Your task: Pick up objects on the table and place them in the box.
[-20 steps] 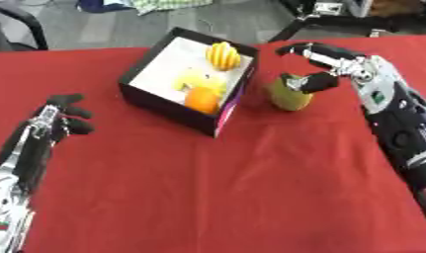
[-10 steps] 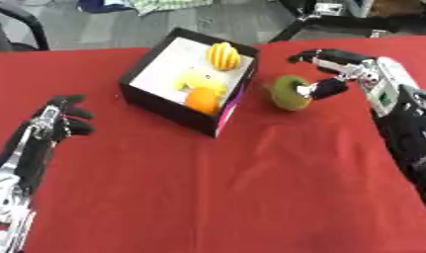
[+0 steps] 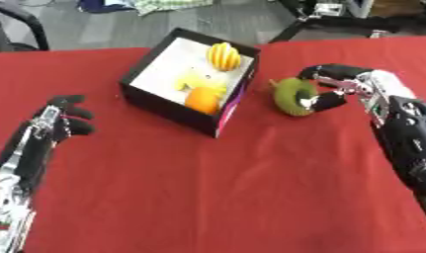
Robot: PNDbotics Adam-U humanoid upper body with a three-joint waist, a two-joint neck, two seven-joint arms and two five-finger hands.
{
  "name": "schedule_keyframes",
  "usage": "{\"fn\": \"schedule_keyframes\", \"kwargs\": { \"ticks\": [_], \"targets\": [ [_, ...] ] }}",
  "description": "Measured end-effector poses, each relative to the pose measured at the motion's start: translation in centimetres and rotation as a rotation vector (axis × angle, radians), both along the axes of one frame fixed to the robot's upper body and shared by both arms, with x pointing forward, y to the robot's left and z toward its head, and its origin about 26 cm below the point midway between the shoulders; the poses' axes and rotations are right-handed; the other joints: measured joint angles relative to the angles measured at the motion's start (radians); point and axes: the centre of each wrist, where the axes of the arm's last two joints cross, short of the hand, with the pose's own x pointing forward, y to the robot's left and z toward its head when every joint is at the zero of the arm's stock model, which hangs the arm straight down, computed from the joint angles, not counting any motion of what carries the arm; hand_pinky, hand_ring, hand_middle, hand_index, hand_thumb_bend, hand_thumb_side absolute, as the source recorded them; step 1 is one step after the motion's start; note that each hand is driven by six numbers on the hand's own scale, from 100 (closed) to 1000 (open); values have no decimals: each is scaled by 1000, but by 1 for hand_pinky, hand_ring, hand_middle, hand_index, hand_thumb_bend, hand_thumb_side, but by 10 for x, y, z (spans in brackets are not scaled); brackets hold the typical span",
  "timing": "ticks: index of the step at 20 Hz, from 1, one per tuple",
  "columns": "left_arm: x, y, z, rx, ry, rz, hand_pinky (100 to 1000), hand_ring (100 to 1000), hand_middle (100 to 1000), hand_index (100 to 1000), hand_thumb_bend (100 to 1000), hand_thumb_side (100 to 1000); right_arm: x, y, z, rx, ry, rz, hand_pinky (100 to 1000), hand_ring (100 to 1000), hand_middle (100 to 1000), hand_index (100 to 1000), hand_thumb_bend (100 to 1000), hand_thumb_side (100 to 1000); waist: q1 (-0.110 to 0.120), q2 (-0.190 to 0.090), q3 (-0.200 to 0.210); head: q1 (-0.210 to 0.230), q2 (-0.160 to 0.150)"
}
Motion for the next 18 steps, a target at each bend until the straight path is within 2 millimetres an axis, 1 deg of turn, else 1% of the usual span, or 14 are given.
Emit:
{"fn": "schedule_keyframes", "kwargs": {
  "ticks": [1, 2, 3, 4, 5, 6, 7, 8, 9, 10, 11, 16, 18],
  "targets": [
    [0, 0, 0, 0, 0, 0, 700, 589, 605, 849, 100, 1000, 0, 0, 0, -3, -3, 1, 1000, 978, 885, 693, 100, 310, 0, 0, 0, 0, 0],
    [0, 0, 0, 0, 0, 0, 700, 589, 605, 849, 100, 1000, 0, 0, 0, -3, -8, 0, 1000, 977, 883, 682, 100, 309, 0, 0, 0, 0, 0],
    [0, 0, 0, 0, 0, 0, 700, 589, 605, 849, 100, 1000, 0, 0, 0, -4, -15, 1, 1000, 964, 865, 573, 100, 302, 0, 0, 0, 0, 0],
    [0, 0, 0, 0, 0, 0, 700, 589, 605, 849, 100, 1000, 0, 0, 0, -1, -25, 3, 1000, 959, 858, 535, 100, 297, 0, 0, 0, 0, 0],
    [0, 0, 0, 0, 0, 0, 700, 589, 605, 849, 100, 1000, 0, 0, 1, 4, -37, 5, 1000, 949, 842, 466, 100, 286, 0, 0, 0, 0, 0],
    [0, 0, 0, 0, 0, 0, 700, 590, 605, 849, 100, 1000, 0, 0, 1, 12, -52, 8, 1000, 944, 833, 432, 100, 281, 0, 0, 0, 0, 0],
    [0, 0, 0, 0, 0, 0, 700, 590, 605, 848, 100, 1000, 0, 0, 2, 20, -69, 11, 993, 925, 807, 359, 100, 262, 0, 0, 0, 0, 0],
    [0, 0, 0, 0, 0, 0, 700, 590, 605, 848, 100, 1000, 0, 0, 3, 32, -88, 17, 992, 921, 800, 345, 100, 257, 0, 0, 0, 0, 0],
    [0, 0, 0, 0, 0, 0, 700, 590, 605, 848, 100, 1000, 0, 0, 4, 48, -109, 23, 987, 907, 780, 304, 100, 242, 0, 0, 0, 0, 0],
    [0, 0, 0, 0, 0, 0, 699, 590, 605, 848, 100, 1000, 0, 1, 5, 69, -130, 30, 984, 900, 775, 287, 100, 417, 0, 0, 0, 0, 0],
    [0, 0, 0, 0, 0, 0, 699, 590, 605, 848, 100, 1000, 0, 1, 7, 93, -152, 37, 984, 897, 765, 280, 100, 227, 0, 0, 0, 0, 0],
    [0, 0, 0, 0, 0, 0, 699, 590, 605, 848, 100, 1000, 1, 6, 17, 236, -233, 86, 993, 897, 751, 268, 100, 204, 0, 0, 1, 0, 0],
    [0, 0, 0, 0, 0, 0, 699, 590, 605, 848, 100, 1000, 2, 8, 24, 292, -255, 107, 998, 896, 745, 263, 100, 199, 0, 0, 1, 0, 0]
  ]
}}
